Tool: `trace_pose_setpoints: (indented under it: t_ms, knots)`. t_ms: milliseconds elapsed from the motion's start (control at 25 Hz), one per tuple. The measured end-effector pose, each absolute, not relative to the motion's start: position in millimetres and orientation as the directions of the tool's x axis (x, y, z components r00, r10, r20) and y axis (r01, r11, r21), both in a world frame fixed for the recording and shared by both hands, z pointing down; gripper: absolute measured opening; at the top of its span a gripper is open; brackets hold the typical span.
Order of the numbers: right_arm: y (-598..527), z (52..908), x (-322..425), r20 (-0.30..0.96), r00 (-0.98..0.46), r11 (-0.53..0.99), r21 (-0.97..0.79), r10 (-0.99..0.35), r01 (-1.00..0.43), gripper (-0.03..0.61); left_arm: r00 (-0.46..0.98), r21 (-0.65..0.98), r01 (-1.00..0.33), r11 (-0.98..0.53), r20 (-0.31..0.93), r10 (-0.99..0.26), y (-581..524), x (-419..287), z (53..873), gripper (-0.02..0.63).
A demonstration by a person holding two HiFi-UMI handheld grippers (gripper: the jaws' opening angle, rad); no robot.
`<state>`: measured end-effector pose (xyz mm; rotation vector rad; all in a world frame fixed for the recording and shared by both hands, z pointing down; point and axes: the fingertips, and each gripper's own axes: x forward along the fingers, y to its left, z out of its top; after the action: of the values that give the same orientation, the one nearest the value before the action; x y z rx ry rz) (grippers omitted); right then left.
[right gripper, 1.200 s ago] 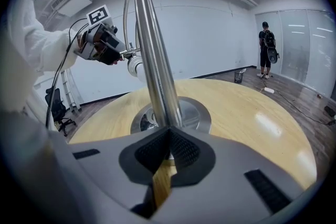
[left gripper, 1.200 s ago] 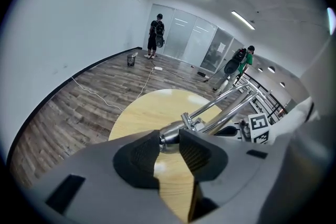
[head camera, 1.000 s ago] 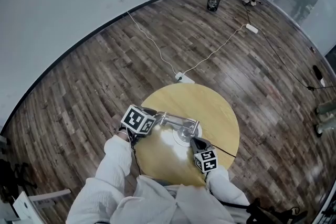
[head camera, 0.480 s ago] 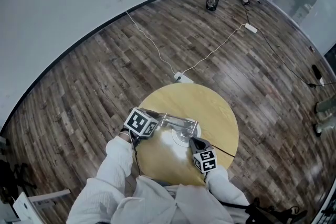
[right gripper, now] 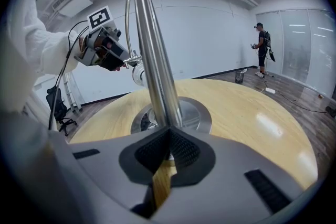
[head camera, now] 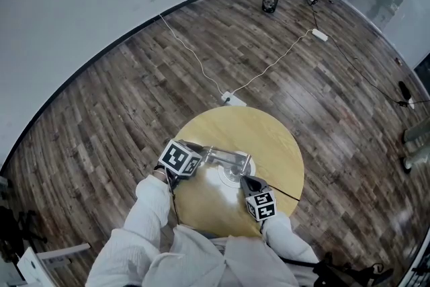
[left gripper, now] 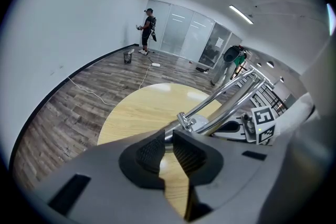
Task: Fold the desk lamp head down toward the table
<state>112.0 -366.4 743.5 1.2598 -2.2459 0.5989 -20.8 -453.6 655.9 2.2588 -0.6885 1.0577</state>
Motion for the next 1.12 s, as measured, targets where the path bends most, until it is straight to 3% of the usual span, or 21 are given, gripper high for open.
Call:
trace_pose_setpoints:
  t_ms: [280, 560, 680, 760, 840, 1120]
  knots:
    - [-367, 744, 114, 0.612, -0.452, 0.481, -0.131, -0.649, -0.867, 0.012, 0.579, 0.258, -0.635, -0.728, 0.783, -0.227, -454, -20, 656, 0.041]
    - [-364, 726, 119, 0.572, -0.396, 0.415, -0.103, -0.719, -0.904, 0.012, 0.523, 0.171, -0.710, -0.683, 0.778, -0.348, -444, -42, 642, 0.048]
    - [-363, 694, 123, 0.499, -0.374, 0.362, -0.125, -0.782, -0.924, 0.012, 0.511, 0.103, -0.776, -0.623, 0.682, -0.523, -430, -49, 613, 0.044]
    - [-358, 670, 125, 0.453, -0.348, 0.316, -0.148, -0.821, -0.937, 0.012, 0.501, 0.041, -0.810, -0.585, 0.567, -0.653, -406, -39, 597, 0.000]
    - [-351, 652, 124, 0.418, -0.322, 0.283, -0.154, -0.849, -0.947, 0.012, 0.498, -0.019, -0.822, -0.569, 0.460, -0.735, -376, -17, 592, 0.000]
    - [-337, 636, 115, 0.390, -0.340, 0.298, -0.166, -0.856, -0.940, 0.012, 0.491, 0.002, -0.839, -0.544, 0.434, -0.756, -327, 39, 612, 0.000]
